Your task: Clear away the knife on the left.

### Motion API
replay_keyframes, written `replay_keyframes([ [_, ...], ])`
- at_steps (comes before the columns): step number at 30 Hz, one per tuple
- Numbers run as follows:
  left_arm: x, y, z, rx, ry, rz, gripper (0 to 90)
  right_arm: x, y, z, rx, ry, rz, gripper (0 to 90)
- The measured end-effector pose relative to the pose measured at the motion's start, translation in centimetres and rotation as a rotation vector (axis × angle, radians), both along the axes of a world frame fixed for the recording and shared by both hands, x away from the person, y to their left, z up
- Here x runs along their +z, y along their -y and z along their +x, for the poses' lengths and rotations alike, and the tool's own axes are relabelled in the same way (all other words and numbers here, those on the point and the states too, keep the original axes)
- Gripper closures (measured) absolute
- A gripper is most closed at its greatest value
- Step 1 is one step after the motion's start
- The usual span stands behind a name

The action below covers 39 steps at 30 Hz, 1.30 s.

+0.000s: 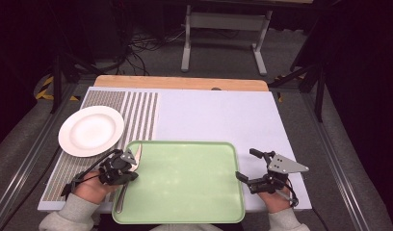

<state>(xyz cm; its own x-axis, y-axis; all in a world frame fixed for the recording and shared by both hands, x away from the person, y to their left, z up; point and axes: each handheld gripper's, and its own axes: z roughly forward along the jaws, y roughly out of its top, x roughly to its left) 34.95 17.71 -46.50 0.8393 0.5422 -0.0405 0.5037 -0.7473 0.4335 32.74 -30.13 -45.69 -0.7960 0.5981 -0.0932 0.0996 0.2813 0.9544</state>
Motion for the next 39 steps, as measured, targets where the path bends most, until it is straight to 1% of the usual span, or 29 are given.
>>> replay_keyframes([
  [1, 0.0, -0.1, 0.0, 0.002, 0.002, 0.008, 89.9, 0.0, 0.0, 0.0, 0.000, 0.000, 0.000, 4.4],
  [4, 0.0, -0.4, -0.2, 0.023, -0.006, 0.007, 89.9, 0.0, 0.0, 0.0, 0.001, -0.001, 0.000, 4.3],
  [7, 0.0, -0.5, -0.3, 0.027, -0.016, 0.007, 89.9, 0.0, 0.0, 0.0, 0.001, 0.000, 0.001, 4.3],
  [8, 0.1, -0.4, -0.4, 0.032, -0.021, 0.015, 89.9, 0.0, 0.0, 0.0, 0.001, -0.001, 0.002, 4.3],
  [9, 0.1, -0.4, -0.4, 0.027, -0.012, 0.018, 89.8, 0.0, 0.0, 0.0, 0.001, -0.002, 0.002, 4.3],
  [11, 0.1, -0.3, -0.4, 0.022, -0.011, 0.018, 89.5, 0.0, 0.0, 0.0, 0.001, -0.001, -0.002, 4.3],
  [12, 0.2, -0.4, -0.5, 0.019, -0.017, 0.010, 87.2, 0.0, 0.0, 0.0, 0.002, -0.002, -0.001, 4.3],
  [14, 0.3, -0.3, -0.5, 0.014, -0.012, 0.007, 76.8, 0.0, -0.1, 0.0, 0.005, -0.001, 0.002, 4.3],
  [15, 0.4, -0.4, -0.6, 0.006, -0.007, 0.003, 76.8, 0.0, -0.1, 0.0, 0.005, -0.001, 0.002, 4.3],
  [16, 0.7, -0.4, -0.7, -0.005, -0.004, -0.010, 67.5, 0.0, -0.1, 0.0, 0.005, -0.001, 0.004, 4.3],
  [17, 0.7, -0.4, -0.7, -0.005, -0.004, -0.010, 64.2, 0.0, -0.1, 0.0, 0.005, -0.001, 0.004, 4.3],
  [18, 1.3, -0.3, -0.8, -0.010, 0.010, -0.029, 56.0, 0.0, -0.2, 0.1, 0.005, -0.002, 0.006, 4.3],
  [19, 1.3, -0.3, -0.8, -0.010, 0.010, -0.029, 49.2, 0.0, -0.2, 0.1, 0.005, -0.002, 0.006, 4.3],
  [20, 1.7, -0.3, -1.0, -0.011, 0.028, -0.048, 49.2, 0.0, -0.2, 0.1, 0.005, -0.003, 0.007, 4.3],
  [21, 2.2, -0.4, -1.1, -0.019, 0.059, -0.077, 36.6, 0.0, -0.2, 0.0, 0.004, -0.004, 0.008, 4.3],
  [22, 2.5, -0.5, -1.3, -0.025, 0.074, -0.106, 32.1, 0.0, -0.3, 0.0, 0.005, -0.003, 0.010, 4.3],
  [23, 2.5, -0.5, -1.3, -0.025, 0.074, -0.106, 27.2, 0.0, -0.3, 0.0, 0.005, -0.003, 0.010, 4.3],
  [24, 2.9, -0.7, -1.6, -0.028, 0.100, -0.155, 27.2, 0.1, -0.3, 0.0, 0.006, -0.003, 0.014, 4.3],
  [25, 3.2, -0.9, -1.7, -0.034, 0.115, -0.178, 22.2, 0.1, -0.4, 0.0, 0.010, -0.003, 0.015, 4.3],
  [26, 3.3, -1.1, -2.0, -0.041, 0.144, -0.204, 19.0, 0.1, -0.5, 0.0, 0.009, -0.002, 0.013, 4.3],
  [27, 3.4, -1.3, -2.2, -0.046, 0.169, -0.218, 16.5, 0.2, -0.6, 0.0, 0.012, 0.000, 0.014, 4.3],
  [29, 3.4, -1.8, -2.4, -0.053, 0.187, -0.247, 14.0, 0.2, -0.7, 0.0, 0.015, -0.002, 0.015, 4.3],
  [31, 3.3, -2.4, -2.6, -0.051, 0.204, -0.305, 11.4, 0.2, -0.8, 0.0, 0.018, -0.001, 0.017, 4.3],
  [32, 3.3, -2.4, -2.6, -0.051, 0.204, -0.305, 9.8, 0.2, -0.8, 0.1, 0.019, 0.001, 0.019, 4.3],
  [33, 3.2, -3.2, -2.7, -0.050, 0.228, -0.375, 7.1, 0.2, -0.8, 0.1, 0.021, 0.000, 0.019, 4.3],
  [34, 3.1, -3.5, -2.8, -0.048, 0.238, -0.399, 5.5, 0.1, -0.9, 0.1, 0.021, -0.002, 0.016, 4.3],
  [37, 2.8, -4.6, -3.0, -0.039, 0.267, -0.493, 3.7, 0.1, -0.9, 0.1, 0.022, -0.003, 0.018, 4.3],
  [38, 2.8, -4.6, -3.0, -0.039, 0.267, -0.493, 3.4, 0.1, -0.9, 0.1, 0.022, -0.003, 0.018, 4.3],
  [39, 2.5, -5.1, -3.1, -0.038, 0.293, -0.530, 3.1, 0.1, -0.8, 0.1, 0.022, -0.003, 0.019, 4.3],
])
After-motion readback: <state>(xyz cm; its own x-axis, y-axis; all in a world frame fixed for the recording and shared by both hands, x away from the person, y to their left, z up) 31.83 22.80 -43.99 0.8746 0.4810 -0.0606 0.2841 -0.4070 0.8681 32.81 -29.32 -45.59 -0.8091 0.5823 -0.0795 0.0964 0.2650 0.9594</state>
